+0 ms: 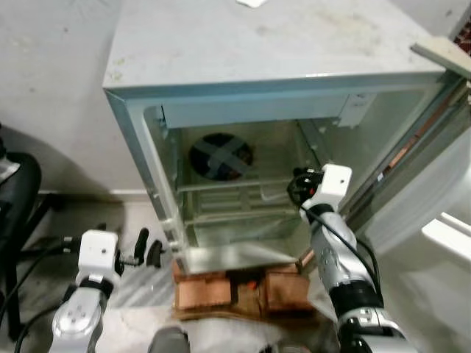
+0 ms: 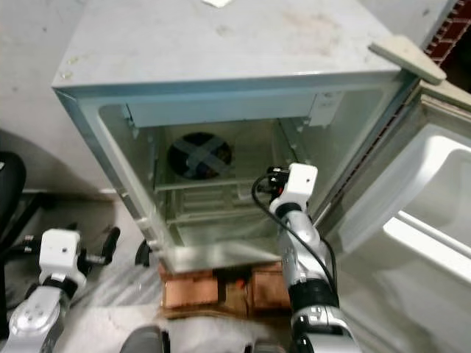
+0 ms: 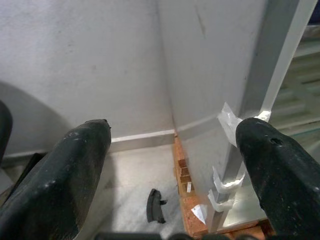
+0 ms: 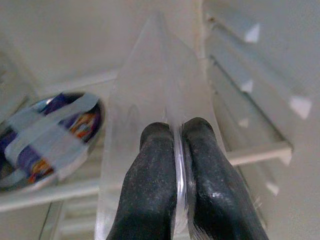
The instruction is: Restocking fridge
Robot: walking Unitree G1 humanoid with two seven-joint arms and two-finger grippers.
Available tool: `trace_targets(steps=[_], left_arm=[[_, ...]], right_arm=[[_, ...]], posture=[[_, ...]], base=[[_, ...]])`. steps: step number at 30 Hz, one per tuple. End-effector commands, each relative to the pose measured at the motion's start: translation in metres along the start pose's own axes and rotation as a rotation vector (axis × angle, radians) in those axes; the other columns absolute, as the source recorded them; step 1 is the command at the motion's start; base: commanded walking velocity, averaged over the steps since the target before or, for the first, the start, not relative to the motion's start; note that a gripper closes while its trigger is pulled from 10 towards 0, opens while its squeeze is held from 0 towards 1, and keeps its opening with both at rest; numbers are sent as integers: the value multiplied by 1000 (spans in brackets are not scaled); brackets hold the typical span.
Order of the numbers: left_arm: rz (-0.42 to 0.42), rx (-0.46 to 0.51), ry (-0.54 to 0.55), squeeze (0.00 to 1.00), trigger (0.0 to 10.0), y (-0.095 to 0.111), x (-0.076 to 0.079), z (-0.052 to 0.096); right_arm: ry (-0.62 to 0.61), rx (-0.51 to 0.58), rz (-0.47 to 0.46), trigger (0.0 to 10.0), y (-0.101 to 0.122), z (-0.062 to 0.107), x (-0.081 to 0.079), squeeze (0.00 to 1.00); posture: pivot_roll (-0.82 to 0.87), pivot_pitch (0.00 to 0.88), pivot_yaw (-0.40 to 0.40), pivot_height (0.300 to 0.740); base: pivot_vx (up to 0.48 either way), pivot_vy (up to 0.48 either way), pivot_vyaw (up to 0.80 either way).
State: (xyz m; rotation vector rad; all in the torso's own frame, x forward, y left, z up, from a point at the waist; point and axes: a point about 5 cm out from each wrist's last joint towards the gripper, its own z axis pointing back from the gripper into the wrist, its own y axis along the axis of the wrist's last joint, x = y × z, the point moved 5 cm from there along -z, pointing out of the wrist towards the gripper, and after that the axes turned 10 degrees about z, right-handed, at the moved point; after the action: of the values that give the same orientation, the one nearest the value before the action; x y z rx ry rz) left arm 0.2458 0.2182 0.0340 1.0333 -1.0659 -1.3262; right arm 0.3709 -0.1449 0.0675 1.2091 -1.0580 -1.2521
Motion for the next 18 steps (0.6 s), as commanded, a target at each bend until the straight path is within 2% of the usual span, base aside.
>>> trace_targets(steps=[1, 5, 12, 15, 18], left_arm=[[-23, -15, 9, 0, 10000, 0, -6, 6], [-37, -30, 25, 0, 10000, -1, -11, 14], [-79, -70, 48, 0, 10000, -1, -24, 43], [-86, -84, 81, 0, 10000, -1, -31, 55], [-87, -94, 96, 0, 10000, -3, -33, 63]], right_arm=[[-37, -45, -25, 10000, -8, -3, 4, 0], [-36, -49, -26, 10000, -2, -15, 1, 0], [-5, -80, -77, 10000, 11, -38, -16, 0], [20, -88, -62, 10000, 19, -45, -25, 0], [25, -93, -47, 10000, 26, -50, -29, 0]], posture=[[191, 168, -18, 740], [207, 187, -18, 740], [297, 268, -37, 740], [322, 286, -48, 740], [338, 298, -55, 740]], base=[[0, 0, 0], [0, 0, 0], [0, 0, 0], [0, 0, 0], [0, 0, 0]])
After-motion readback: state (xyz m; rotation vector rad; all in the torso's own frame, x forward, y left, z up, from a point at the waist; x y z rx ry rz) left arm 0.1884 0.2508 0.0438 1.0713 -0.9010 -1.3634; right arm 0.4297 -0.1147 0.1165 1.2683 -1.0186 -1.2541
